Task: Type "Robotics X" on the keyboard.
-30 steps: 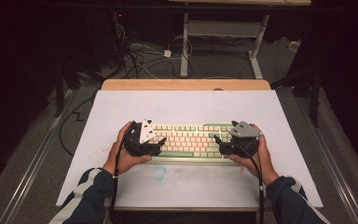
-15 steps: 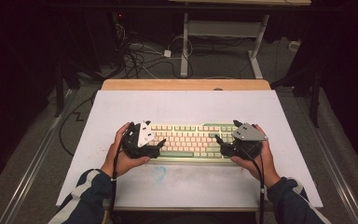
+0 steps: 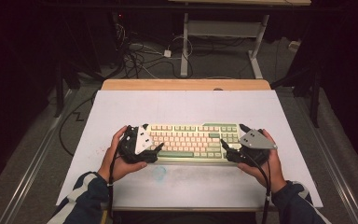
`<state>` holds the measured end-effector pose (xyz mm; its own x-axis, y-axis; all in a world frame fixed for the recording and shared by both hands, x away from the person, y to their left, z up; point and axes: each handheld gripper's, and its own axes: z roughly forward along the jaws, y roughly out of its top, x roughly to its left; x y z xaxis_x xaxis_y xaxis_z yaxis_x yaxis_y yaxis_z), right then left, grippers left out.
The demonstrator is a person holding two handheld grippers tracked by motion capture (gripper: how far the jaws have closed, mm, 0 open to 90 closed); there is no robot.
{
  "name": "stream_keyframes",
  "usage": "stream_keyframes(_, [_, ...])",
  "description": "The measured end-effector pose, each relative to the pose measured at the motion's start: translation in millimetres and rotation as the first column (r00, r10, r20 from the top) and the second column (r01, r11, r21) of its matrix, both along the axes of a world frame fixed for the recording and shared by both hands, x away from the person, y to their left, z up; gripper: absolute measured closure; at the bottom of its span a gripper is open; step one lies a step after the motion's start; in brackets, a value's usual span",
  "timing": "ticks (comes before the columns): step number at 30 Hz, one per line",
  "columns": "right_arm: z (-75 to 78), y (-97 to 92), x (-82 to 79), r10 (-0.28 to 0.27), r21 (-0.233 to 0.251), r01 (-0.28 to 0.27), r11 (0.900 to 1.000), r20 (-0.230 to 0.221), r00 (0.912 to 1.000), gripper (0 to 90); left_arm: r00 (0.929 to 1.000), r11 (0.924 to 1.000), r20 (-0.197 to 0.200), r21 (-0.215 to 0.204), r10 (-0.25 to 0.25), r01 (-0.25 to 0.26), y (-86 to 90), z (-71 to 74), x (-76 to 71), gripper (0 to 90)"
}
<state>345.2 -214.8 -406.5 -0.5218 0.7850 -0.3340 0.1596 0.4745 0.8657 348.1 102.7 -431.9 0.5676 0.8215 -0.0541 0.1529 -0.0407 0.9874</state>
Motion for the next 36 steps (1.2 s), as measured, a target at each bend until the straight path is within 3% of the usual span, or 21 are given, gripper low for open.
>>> stream_keyframes(15, [-0.9, -7.5, -20.3, 0.007, -0.012, -0.007, 0.9999, 0.014, 0.9999, 21.2, 0.9999, 0.9988, 0.007, 0.049, -0.007, 0.007, 13.5, -8.2, -11.9, 18.4])
stream_keyframes(36, [-5.4, -23.3, -33.4, -0.026, -0.029, 0.026, 0.9993, -0.002, 0.9997, 21.8, 0.9998, 0.9995, 0.018, 0.032, 0.004, -0.005, 35.8, -15.7, -25.5, 17.7])
